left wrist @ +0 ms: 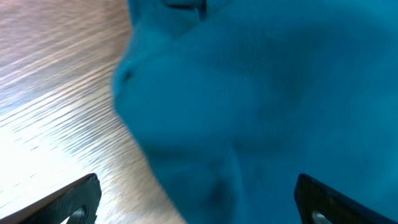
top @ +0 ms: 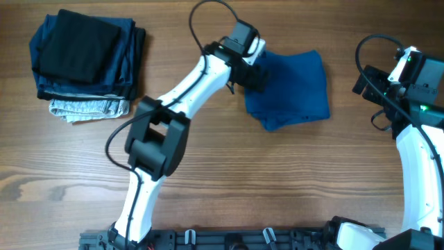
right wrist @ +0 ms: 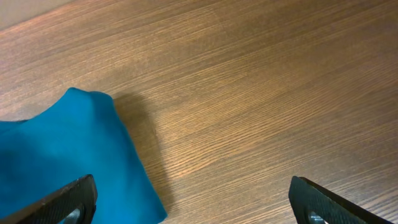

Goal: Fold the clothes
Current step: 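Grasp the folded polo with the left gripper and lift it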

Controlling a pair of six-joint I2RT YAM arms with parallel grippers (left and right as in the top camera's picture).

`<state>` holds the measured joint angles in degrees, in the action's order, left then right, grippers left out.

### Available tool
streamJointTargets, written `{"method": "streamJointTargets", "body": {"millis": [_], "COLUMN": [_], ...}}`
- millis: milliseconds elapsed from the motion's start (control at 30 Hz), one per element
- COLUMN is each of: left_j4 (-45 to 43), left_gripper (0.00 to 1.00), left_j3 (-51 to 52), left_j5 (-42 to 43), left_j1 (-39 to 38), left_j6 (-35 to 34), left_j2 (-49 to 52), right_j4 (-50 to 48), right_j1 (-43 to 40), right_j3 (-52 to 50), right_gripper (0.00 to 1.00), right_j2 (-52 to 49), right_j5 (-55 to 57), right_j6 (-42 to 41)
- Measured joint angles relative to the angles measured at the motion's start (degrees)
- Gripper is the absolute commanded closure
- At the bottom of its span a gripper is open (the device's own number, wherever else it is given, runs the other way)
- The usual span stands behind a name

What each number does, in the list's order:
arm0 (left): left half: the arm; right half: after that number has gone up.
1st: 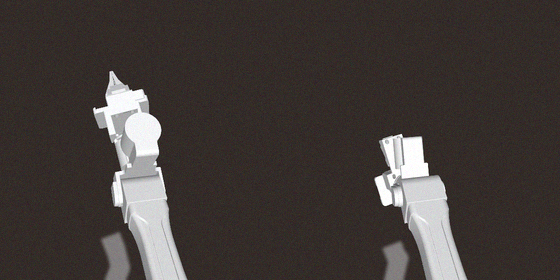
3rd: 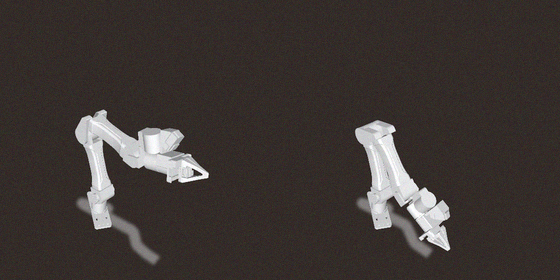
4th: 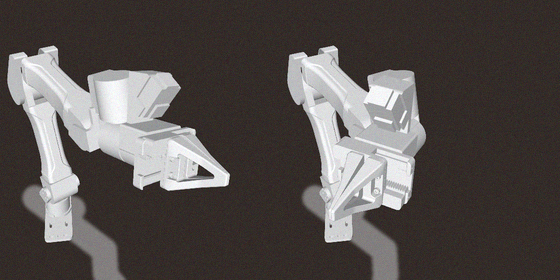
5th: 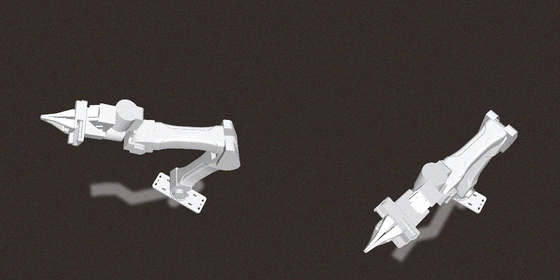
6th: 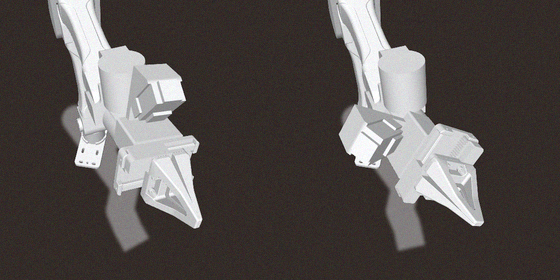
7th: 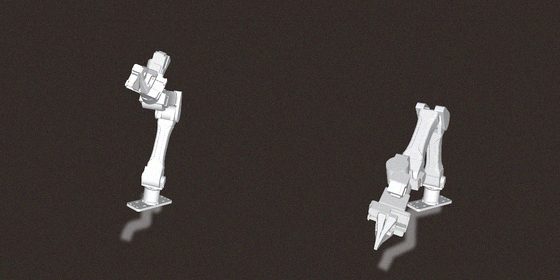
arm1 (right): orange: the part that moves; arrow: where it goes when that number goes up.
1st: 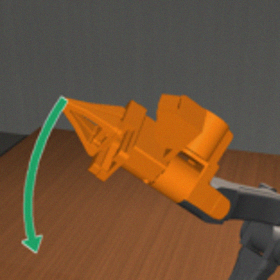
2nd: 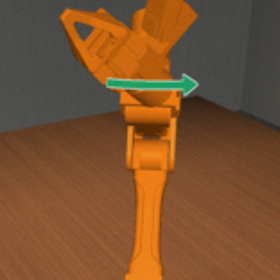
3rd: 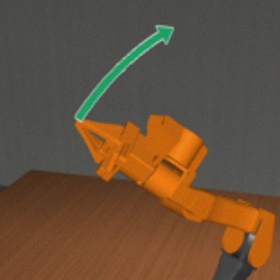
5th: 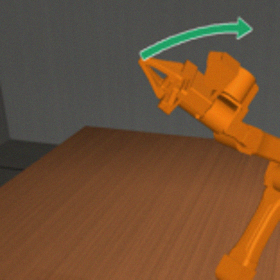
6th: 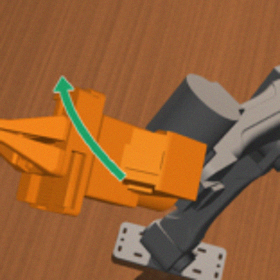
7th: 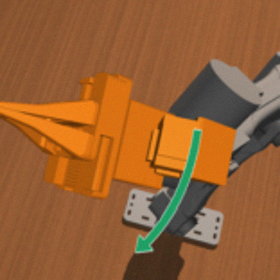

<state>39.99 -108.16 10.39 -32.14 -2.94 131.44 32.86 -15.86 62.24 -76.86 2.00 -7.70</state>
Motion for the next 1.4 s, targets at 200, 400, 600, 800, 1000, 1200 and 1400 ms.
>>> {"method": "streamJointTargets", "body": {"millis": [200, 400, 600, 800, 1000, 1200, 1400], "left_j4": [-3.69, -4.68, -5.27, -5.29, -5.25, -4.22, -4.22], "left_gripper": [0.0, 0.03, 0.69, 0.96, 0.96, 0.96, 0.96], "left_j3": [0.0, -0.13, -0.46, -0.9, -1.05, -1.07, -1.07], "left_j5": [-6.6, -8.66, -4.92, -3.5, -3.82, -10.12, -15.3], "left_j1": [-2.38, -2.36, -2.36, -2.34, -2.29, -2.23, -0.79], "left_j6": [0.35, 0.74, 0.81, 0.74, 0.76, 0.76, 0.76], "left_j2": [3.74, 5.66, 6.08, 6.14, 5.95, 2.56, -4.7], "right_j4": [-0.02, 0.0, -0.02, -0.02, -0.02, -0.02, -0.02], "right_j1": [0.0, 0.0, 0.0, 0.0, 0.0, 0.0, 0.0], "right_j3": [0.0, 0.0, 0.0, 0.0, 0.0, 0.0, 0.0], "right_gripper": [0.0, 0.0, 0.01, 0.0, 0.01, 0.0, 0.0], "right_j2": [0.0, -0.02, -0.02, -0.02, 0.0, -0.02, -0.02], "right_j5": [0.0, 0.0, 0.0, 0.0, 0.0, 0.0, 0.0], "right_j6": [0.0, 0.0, 0.0, 0.0, 0.0, 0.0, 0.0]}}
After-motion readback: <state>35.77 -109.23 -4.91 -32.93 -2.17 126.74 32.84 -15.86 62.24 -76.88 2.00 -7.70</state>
